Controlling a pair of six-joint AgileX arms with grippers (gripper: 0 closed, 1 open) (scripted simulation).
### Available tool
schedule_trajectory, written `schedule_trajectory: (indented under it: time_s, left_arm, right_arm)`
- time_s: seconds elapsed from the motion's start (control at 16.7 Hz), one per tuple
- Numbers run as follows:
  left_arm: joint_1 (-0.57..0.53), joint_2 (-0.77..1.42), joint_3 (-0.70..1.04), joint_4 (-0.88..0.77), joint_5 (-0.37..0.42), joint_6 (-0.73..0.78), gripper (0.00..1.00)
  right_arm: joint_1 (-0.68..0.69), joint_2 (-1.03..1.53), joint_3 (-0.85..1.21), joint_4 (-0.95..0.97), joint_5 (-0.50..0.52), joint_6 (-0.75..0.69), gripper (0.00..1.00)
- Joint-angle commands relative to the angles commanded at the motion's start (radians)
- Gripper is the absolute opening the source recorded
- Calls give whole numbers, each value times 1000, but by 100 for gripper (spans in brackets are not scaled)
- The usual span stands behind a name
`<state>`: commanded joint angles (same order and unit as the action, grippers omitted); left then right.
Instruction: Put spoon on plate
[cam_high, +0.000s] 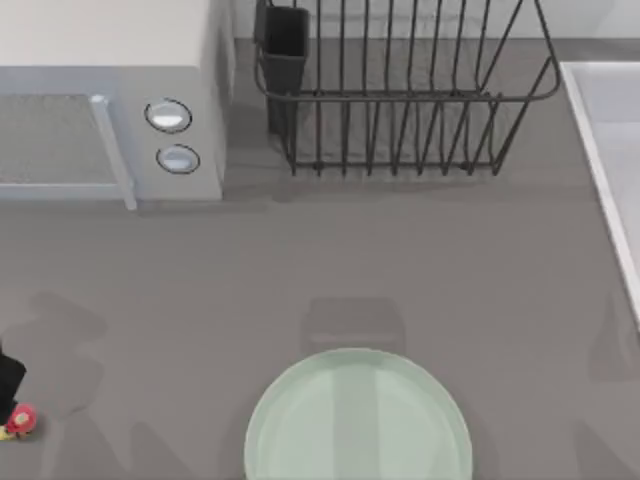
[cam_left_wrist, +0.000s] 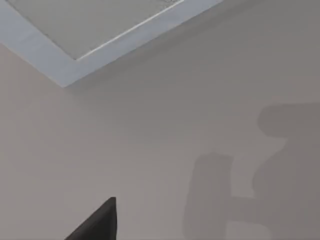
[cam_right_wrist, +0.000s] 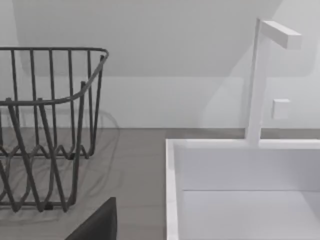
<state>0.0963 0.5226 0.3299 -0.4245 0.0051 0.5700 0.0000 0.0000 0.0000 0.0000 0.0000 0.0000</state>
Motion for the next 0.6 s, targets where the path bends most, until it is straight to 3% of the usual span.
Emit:
schedule_trajectory:
  time_s: [0.3,0.6]
  left_arm:
    - [73,402,226,-317,0,462,100]
    - [133,690,414,-552,-1,784,100]
  right_arm:
    - [0,0,0,0,0,0,100]
    - [0,0,0,0,0,0,100]
